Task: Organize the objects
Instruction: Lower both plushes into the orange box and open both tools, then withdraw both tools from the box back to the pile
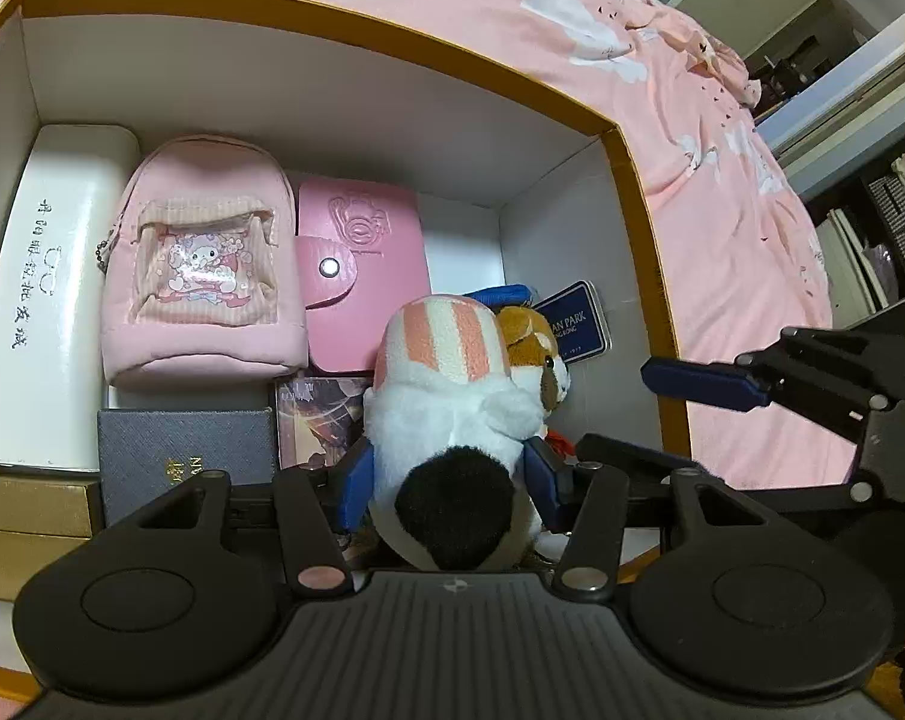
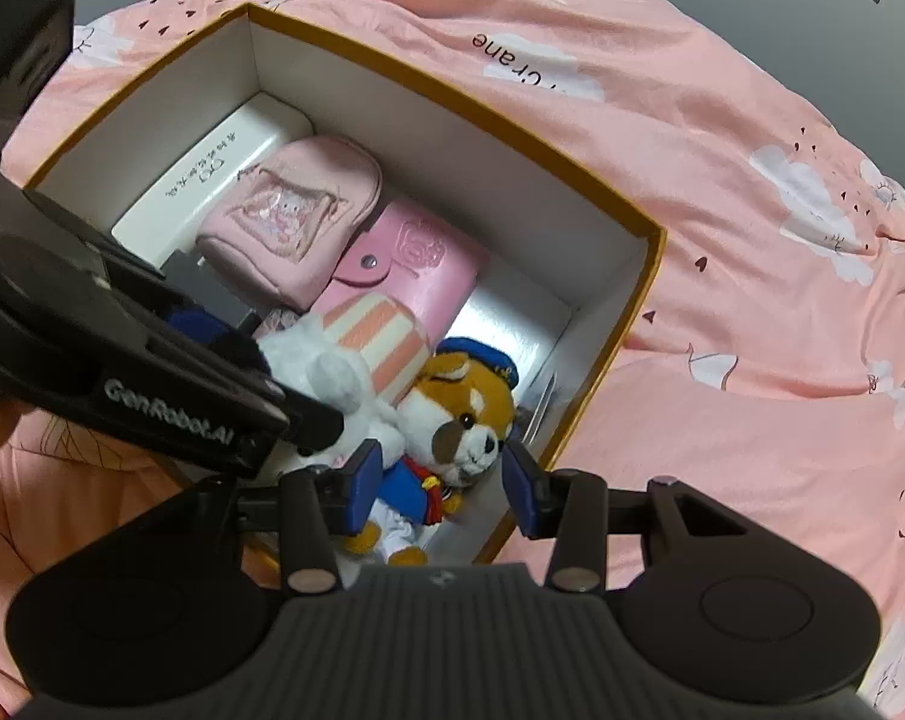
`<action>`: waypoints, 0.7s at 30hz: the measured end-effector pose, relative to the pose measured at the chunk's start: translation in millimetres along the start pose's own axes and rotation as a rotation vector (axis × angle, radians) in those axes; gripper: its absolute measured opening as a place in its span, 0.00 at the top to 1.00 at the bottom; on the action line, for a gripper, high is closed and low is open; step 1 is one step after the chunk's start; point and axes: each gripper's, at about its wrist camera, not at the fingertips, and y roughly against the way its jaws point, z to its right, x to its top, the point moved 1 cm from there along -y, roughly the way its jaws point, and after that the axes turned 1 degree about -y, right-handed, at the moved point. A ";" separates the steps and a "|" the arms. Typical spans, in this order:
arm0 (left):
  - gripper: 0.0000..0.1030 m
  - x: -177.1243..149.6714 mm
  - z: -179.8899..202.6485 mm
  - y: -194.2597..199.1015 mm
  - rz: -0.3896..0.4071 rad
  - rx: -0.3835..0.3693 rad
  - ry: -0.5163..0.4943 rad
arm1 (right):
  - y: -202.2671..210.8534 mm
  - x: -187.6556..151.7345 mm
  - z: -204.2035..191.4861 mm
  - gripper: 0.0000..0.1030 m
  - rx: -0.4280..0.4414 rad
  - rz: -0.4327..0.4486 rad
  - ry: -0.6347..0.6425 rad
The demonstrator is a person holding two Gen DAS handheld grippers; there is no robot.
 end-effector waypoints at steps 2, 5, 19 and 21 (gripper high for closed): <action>0.37 -0.6 -1.0 4.0 0.005 -0.005 -0.010 | 2.5 -1.3 -0.6 0.56 0.000 0.006 -0.007; 0.35 -2.2 1.3 14.3 0.037 0.008 -0.036 | 11.7 -3.2 -1.2 0.56 -0.005 0.024 -0.020; 0.37 -62.9 13.9 118.1 0.236 -0.030 -0.162 | 97.7 -56.5 -30.1 0.55 0.119 0.240 -0.252; 0.41 -81.8 14.6 122.1 0.224 -0.024 -0.170 | 95.9 -70.0 -38.2 0.55 0.164 0.234 -0.301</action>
